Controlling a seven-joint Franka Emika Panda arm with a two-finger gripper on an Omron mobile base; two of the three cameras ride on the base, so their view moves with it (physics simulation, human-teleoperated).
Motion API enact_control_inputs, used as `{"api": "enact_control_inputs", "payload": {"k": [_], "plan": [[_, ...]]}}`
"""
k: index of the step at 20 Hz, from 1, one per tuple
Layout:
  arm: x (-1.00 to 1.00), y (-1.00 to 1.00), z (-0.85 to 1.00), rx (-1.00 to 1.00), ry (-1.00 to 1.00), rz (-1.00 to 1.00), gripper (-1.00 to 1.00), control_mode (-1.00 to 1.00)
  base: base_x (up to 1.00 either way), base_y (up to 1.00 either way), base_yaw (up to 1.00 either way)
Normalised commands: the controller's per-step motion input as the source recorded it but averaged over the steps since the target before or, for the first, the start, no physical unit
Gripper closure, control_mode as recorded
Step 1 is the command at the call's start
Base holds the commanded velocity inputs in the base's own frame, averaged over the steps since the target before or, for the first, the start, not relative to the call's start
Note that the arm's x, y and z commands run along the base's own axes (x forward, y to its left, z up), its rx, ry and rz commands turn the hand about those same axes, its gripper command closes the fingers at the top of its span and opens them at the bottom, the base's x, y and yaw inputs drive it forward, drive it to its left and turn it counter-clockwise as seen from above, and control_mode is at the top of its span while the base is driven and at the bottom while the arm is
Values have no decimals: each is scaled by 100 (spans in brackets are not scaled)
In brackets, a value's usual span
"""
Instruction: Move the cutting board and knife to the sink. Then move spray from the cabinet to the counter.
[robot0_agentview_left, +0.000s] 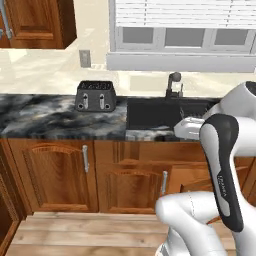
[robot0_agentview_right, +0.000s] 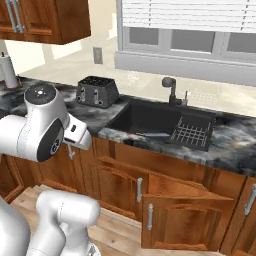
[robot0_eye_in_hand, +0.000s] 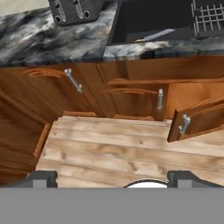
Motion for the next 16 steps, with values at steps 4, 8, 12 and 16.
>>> {"api": "enact_control_inputs", "payload": {"k": [4, 8, 12, 16], "plan": [[0, 0, 0, 0, 0, 0, -100, 100, -100, 37, 5], [0, 0, 0, 0, 0, 0, -100, 100, -100, 86, 3], [0, 0, 0, 0, 0, 0, -100, 100, -100, 100, 6], [0, 0, 0, 0, 0, 0, -100, 100, -100, 100, 17]]}}
